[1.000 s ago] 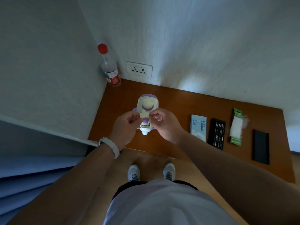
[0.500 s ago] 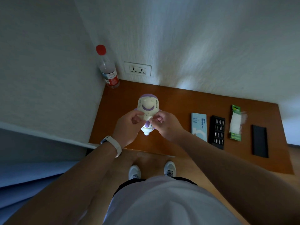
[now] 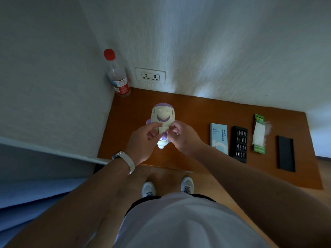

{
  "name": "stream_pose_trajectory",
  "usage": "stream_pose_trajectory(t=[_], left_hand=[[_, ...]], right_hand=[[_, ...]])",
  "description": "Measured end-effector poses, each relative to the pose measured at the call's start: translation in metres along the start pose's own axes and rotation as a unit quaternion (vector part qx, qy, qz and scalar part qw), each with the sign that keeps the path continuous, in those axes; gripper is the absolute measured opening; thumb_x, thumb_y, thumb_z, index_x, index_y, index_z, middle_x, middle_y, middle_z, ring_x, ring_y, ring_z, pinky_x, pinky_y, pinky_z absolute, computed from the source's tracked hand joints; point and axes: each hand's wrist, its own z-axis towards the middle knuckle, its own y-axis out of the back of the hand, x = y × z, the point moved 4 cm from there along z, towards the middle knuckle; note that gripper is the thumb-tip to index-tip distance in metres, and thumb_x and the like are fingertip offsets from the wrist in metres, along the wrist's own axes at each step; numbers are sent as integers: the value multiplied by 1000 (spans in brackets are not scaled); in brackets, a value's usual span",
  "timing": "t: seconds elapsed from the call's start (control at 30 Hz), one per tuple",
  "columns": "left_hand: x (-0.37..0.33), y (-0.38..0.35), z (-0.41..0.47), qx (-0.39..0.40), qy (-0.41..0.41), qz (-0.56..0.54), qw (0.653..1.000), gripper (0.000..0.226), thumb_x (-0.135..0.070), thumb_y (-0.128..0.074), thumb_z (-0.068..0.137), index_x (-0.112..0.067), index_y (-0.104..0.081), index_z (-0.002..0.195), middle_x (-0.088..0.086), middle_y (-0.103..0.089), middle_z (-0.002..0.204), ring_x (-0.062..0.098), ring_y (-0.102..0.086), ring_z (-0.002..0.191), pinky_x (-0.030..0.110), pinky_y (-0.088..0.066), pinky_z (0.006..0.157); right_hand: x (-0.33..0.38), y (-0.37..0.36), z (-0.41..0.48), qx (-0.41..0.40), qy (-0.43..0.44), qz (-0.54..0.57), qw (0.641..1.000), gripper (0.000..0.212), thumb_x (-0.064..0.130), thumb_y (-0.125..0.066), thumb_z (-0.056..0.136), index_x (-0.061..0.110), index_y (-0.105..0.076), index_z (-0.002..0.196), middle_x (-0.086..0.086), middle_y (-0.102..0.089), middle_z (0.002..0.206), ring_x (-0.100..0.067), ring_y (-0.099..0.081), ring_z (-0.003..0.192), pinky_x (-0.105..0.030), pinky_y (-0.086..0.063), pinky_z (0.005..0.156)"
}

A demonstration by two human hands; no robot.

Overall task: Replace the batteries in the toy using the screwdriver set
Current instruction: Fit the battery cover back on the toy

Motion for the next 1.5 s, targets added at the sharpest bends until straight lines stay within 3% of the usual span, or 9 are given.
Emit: stream_pose_trajectory(t=[0.3, 0.43, 0.6, 0.67, 0.83, 1.07, 1.5], left_hand=[[-3, 1, -1, -11, -36, 40, 998, 33, -16, -63, 96, -15, -61, 130, -7, -56, 99, 1, -55, 85, 9, -42, 75], [-2, 2, -3, -9, -54, 55, 997, 32, -14, -63, 96, -14, -61, 128, -8, -54, 102, 5, -55, 88, 16, -46, 79], [-2, 3, -3, -4, -63, 68, 996, 30, -17, -64, 95, -15, -62, 125, -10, -56, 101, 8, -58, 91, 22, -51, 81], [-1, 4, -2, -9, -65, 63, 996, 29, -17, -64, 96, -14, -62, 124, -9, -56, 102, 9, -59, 91, 24, -52, 80], [2, 1, -3, -20, -37, 23, 999, 27, -18, -63, 96, -15, -64, 124, -6, -63, 104, 10, -61, 95, 15, -49, 78], [5, 0, -2, -36, 9, -32, 999, 21, -15, -62, 97, -16, -66, 118, -11, -65, 96, -2, -61, 91, 6, -48, 75], [3, -2, 1, -32, 57, -121, 991, 15, -14, -63, 96, -25, -64, 107, -7, -69, 98, 5, -65, 96, 16, -52, 80]], right_hand=[[0, 0, -1, 4, 33, -38, 999, 23, 31, -56, 97, 16, -59, 113, 5, -68, 102, -6, -63, 89, -18, -48, 68], [2, 2, -2, 2, 50, -59, 997, 21, 29, -58, 96, 14, -60, 111, 2, -69, 98, -8, -64, 86, -26, -56, 72], [5, 3, -5, 4, 59, -49, 997, 18, 28, -58, 96, 15, -60, 109, 7, -66, 94, -5, -63, 83, -23, -55, 68], [7, 3, -7, 5, 65, -42, 997, 16, 28, -57, 96, 17, -59, 108, 6, -67, 93, -8, -64, 83, -27, -57, 69], [6, 1, -8, 6, 53, -34, 998, 18, 31, -54, 98, 17, -59, 109, 3, -68, 95, -12, -65, 86, -39, -59, 75], [4, 2, -6, 5, 28, -8, 1000, 23, 31, -54, 98, 15, -59, 114, 1, -69, 105, -11, -66, 94, -39, -58, 81], [5, 2, -6, -1, 30, -23, 999, 21, 28, -54, 98, 14, -58, 114, 2, -68, 105, -11, -65, 91, -37, -58, 80]])
